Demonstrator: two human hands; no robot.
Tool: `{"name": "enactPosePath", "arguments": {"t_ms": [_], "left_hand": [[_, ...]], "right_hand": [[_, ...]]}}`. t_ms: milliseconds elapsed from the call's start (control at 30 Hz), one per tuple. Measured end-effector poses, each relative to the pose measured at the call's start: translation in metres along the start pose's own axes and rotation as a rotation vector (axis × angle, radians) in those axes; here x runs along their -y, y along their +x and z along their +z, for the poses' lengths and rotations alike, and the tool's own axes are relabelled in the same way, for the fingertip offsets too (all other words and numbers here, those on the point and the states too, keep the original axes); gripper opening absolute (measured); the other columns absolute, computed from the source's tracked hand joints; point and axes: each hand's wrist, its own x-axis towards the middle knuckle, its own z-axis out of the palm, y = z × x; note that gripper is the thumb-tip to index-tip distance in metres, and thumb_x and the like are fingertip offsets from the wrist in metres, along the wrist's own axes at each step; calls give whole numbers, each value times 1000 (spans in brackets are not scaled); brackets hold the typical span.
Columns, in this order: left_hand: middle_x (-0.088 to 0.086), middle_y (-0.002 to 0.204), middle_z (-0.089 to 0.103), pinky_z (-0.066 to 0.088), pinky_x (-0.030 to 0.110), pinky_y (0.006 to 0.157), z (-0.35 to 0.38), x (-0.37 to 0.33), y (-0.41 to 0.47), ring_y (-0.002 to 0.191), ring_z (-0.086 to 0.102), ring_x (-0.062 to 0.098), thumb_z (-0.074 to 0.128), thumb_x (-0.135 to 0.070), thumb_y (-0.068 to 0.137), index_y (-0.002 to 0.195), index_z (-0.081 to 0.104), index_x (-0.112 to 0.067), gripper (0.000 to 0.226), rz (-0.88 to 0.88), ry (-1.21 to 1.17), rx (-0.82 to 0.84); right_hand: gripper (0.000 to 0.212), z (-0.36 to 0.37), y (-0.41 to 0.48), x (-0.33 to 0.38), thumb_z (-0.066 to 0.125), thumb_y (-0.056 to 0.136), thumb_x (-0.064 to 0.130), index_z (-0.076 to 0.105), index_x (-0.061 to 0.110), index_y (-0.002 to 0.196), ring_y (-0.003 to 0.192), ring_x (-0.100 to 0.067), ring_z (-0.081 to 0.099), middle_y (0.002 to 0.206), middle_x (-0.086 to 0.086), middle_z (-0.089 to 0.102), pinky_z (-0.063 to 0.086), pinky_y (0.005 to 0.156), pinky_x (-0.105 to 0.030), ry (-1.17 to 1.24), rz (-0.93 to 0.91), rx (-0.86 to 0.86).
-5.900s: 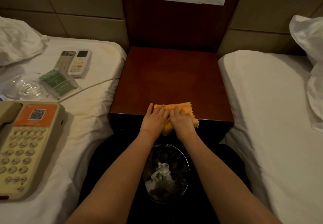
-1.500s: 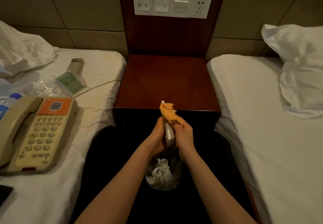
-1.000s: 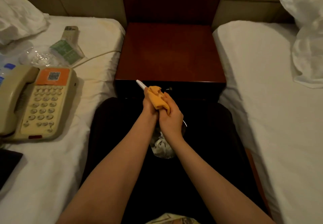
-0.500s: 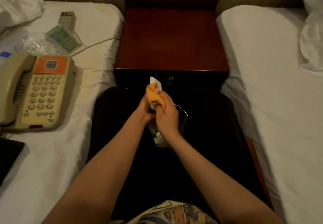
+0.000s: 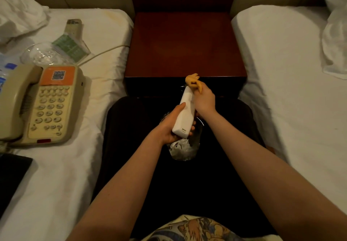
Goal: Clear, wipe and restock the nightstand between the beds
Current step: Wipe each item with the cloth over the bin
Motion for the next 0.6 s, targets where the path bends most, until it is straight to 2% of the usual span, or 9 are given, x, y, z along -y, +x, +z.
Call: {"name": "enactPosePath", "arguments": {"t_ms": [100, 200, 267, 367, 433, 467, 533, 600], "left_hand": [[9, 73, 55, 49, 20, 46, -5, 1, 3, 46, 58, 15, 35, -56, 94, 115, 48, -8, 54, -1, 20, 24], [8, 75, 55, 50, 21, 48, -6, 1, 4, 51, 58, 15, 35, -58, 93, 117, 49, -10, 56, 6, 55, 33], [7, 72, 54, 47, 22, 50, -5, 0, 2, 54, 55, 15, 35, -56, 94, 102, 56, -11, 51, 6, 99, 27], [4, 61, 56, 43, 24, 52, -1, 2, 1, 54, 53, 14, 38, -54, 94, 86, 56, -14, 45, 0, 135, 34], [1, 53, 58, 42, 24, 51, 1, 4, 2, 50, 53, 13, 40, -54, 93, 82, 56, -14, 44, 7, 133, 43], [1, 52, 59, 42, 24, 52, 0, 4, 3, 49, 54, 13, 40, -54, 93, 84, 56, -14, 43, 6, 134, 42], [2, 55, 60, 45, 25, 53, -1, 5, 5, 47, 58, 13, 39, -53, 93, 91, 55, -15, 42, 3, 143, 38], [3, 60, 62, 48, 22, 51, -4, 5, 6, 46, 60, 12, 37, -54, 94, 95, 55, -14, 44, 20, 122, 57]], "right_hand": [[34, -3, 6, -3, 34, 101, 15, 51, 14, 130, 86, -14, 53, 120, -9, 60, 37, 59, -19, 54, 39, 12], [30, -1, 5, -2, 37, 99, 12, 57, 12, 121, 70, -5, 48, 111, -9, 62, 36, 53, -10, 76, -22, -40], [30, -3, 4, 0, 39, 96, 7, 59, 10, 118, 78, -12, 53, 110, -10, 63, 40, 63, -14, 17, -103, -33], [32, -2, -1, 3, 45, 89, 0, 63, 7, 115, 102, -23, 55, 116, -12, 61, 42, 85, -31, -160, -291, 36], [32, 2, -3, 1, 48, 86, -3, 65, 5, 112, 104, -24, 54, 114, -12, 61, 41, 88, -31, -199, -375, 41], [32, 2, -2, 0, 46, 87, -3, 64, 5, 113, 100, -23, 54, 114, -12, 61, 41, 83, -30, -165, -336, 24], [31, -1, 5, -2, 41, 94, 5, 57, 9, 120, 85, -18, 53, 109, -11, 59, 39, 70, -25, -18, -95, -35], [32, -6, 14, -5, 36, 99, 16, 51, 12, 127, 82, -16, 51, 108, -8, 57, 42, 70, -27, 128, 155, -65]]}}
